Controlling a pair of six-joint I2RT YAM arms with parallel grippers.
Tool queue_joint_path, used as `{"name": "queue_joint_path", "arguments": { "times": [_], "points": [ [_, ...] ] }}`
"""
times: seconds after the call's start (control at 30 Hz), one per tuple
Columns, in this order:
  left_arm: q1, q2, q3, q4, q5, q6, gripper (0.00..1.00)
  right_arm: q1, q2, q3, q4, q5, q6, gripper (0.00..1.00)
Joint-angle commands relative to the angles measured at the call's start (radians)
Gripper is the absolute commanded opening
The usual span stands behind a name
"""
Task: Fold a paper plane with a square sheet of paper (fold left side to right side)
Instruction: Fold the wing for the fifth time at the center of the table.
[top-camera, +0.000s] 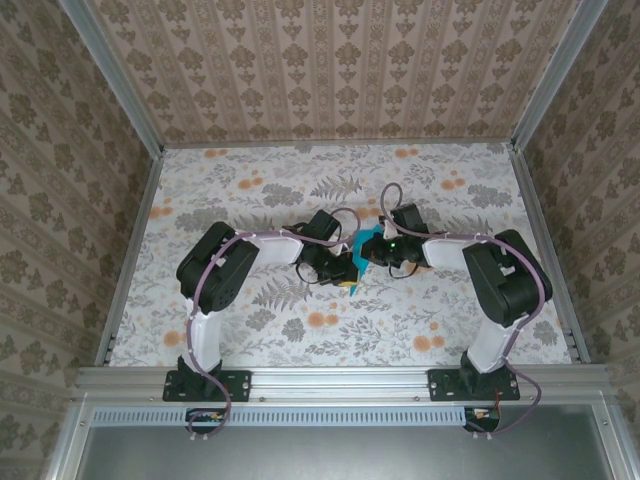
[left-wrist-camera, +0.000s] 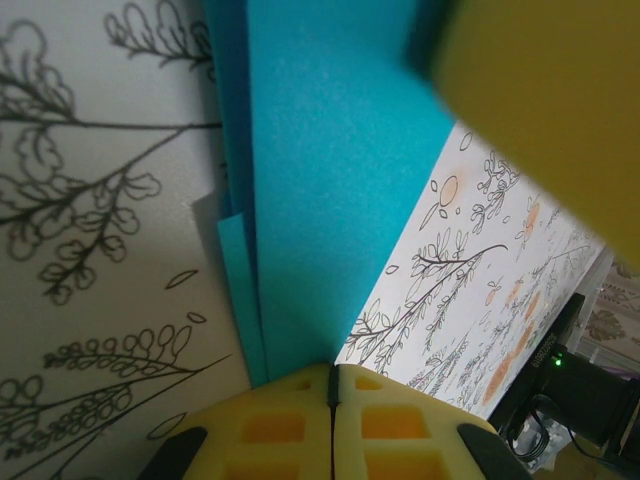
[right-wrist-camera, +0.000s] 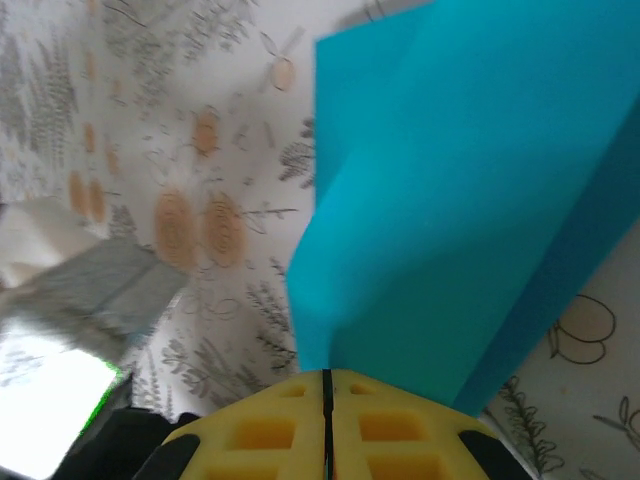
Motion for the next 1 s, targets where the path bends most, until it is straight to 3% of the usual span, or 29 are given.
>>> {"name": "queue_joint_path", "arguments": {
  "times": [0.0,0.27,0.4,0.63,0.97],
  "points": [
    [-0.013,0.013,-0.024,-0.117,-0.078,0.026,0.08,0.003,0.036,0.021,-0.019,0.028,0.02,0.09],
    [-0.01,-0.106,-0.03,-0.077,-0.074,0.055,0.15,0.004,0.079,0.035,-0.125,0.06,0.008,0.09],
    [-0.006,-0.157,-0.045,-0.033,-0.01,0.049,0.18,0.004,0.084,0.035,-0.139,0.067,0.0,0.08],
    [-0.022,-0.114,-0.057,0.014,0.105,0.005,0.17,0.005,0.083,0.047,-0.155,0.074,-0.011,0.08],
    [-0.03,-0.058,-0.073,-0.003,0.069,0.001,0.17,0.005,0.084,0.05,-0.174,0.082,-0.021,0.08]
  ]
}}
